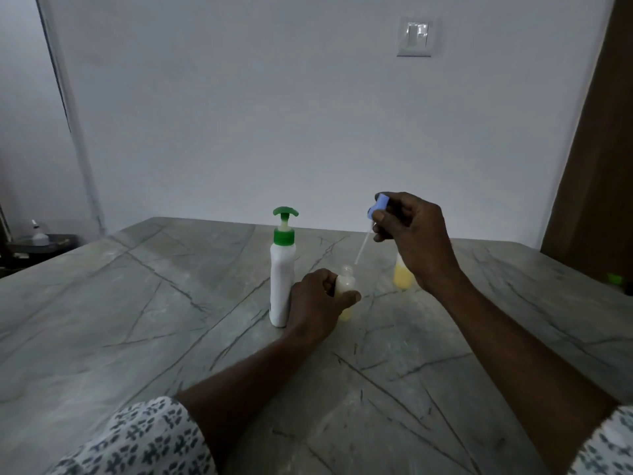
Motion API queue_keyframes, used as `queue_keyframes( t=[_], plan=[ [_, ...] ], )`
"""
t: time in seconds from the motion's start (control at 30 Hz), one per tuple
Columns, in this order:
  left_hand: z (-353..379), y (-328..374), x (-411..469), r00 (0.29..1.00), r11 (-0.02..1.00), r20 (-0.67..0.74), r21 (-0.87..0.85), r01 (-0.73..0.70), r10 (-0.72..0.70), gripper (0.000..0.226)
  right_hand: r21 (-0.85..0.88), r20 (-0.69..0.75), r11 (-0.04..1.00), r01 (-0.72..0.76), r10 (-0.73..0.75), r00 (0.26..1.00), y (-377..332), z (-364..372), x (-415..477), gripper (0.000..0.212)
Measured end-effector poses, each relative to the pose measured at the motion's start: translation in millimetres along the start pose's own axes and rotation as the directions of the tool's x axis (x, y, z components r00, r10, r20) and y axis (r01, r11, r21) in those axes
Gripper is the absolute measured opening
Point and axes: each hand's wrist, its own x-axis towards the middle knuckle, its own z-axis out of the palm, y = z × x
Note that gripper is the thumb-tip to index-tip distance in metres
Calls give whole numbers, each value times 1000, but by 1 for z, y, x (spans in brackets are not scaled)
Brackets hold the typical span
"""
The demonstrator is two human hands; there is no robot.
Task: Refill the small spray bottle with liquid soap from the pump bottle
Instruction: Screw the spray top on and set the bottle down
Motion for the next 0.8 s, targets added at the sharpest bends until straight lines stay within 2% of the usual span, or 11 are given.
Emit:
queue_keyframes(
  t=[0.13,0.33,0.57,0.8],
  plan=[
    [1,-1,1,1000,1000,5,12,1,-1,30,-6,-9,1000,16,-16,1000,3,6,4,10],
    [3,-2,3,1000,1000,0,17,12,-12,30,-42,24,997,-70,71,997,19,21,-5,15],
    [3,-5,3,1000,1000,-8,9,11,-11,29,-179,147,970,-163,190,971,30,23,-19,27],
    [4,-4,4,1000,1000,6,17,14,-14,28,-158,218,963,-219,251,943,34,17,-27,29]
  ],
)
